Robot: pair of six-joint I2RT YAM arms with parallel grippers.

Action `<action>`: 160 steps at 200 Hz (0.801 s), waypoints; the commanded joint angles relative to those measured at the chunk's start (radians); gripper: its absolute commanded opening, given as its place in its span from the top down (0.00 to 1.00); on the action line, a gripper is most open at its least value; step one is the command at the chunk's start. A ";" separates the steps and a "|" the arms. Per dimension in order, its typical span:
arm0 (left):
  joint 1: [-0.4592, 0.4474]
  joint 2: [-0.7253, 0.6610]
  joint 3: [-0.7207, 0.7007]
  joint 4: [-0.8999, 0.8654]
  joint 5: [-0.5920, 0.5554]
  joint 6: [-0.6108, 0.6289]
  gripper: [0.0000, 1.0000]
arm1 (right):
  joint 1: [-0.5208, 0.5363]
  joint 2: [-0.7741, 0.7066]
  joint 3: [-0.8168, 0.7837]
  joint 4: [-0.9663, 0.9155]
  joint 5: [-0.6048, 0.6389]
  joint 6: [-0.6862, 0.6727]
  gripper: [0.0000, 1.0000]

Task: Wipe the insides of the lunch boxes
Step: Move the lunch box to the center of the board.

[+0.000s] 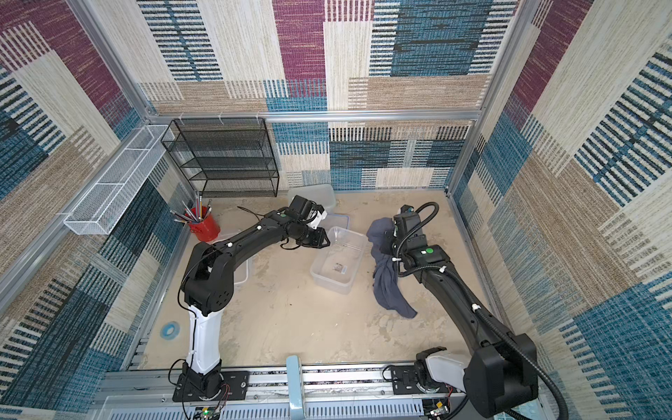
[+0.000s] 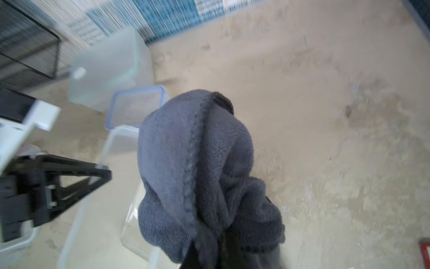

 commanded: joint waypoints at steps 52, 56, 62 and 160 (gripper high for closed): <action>-0.016 -0.081 -0.053 -0.050 -0.105 -0.018 1.00 | 0.002 -0.092 0.286 0.072 -0.216 -0.073 1.00; -0.017 -0.084 -0.054 -0.059 -0.115 -0.018 1.00 | 0.002 -0.096 0.299 0.079 -0.229 -0.073 1.00; -0.019 -0.090 -0.056 -0.071 -0.131 -0.016 1.00 | 0.002 -0.099 0.323 0.089 -0.255 -0.074 1.00; -0.050 -0.219 -0.173 -0.187 -0.402 -0.152 1.00 | 0.094 0.050 0.552 0.402 -0.769 0.048 1.00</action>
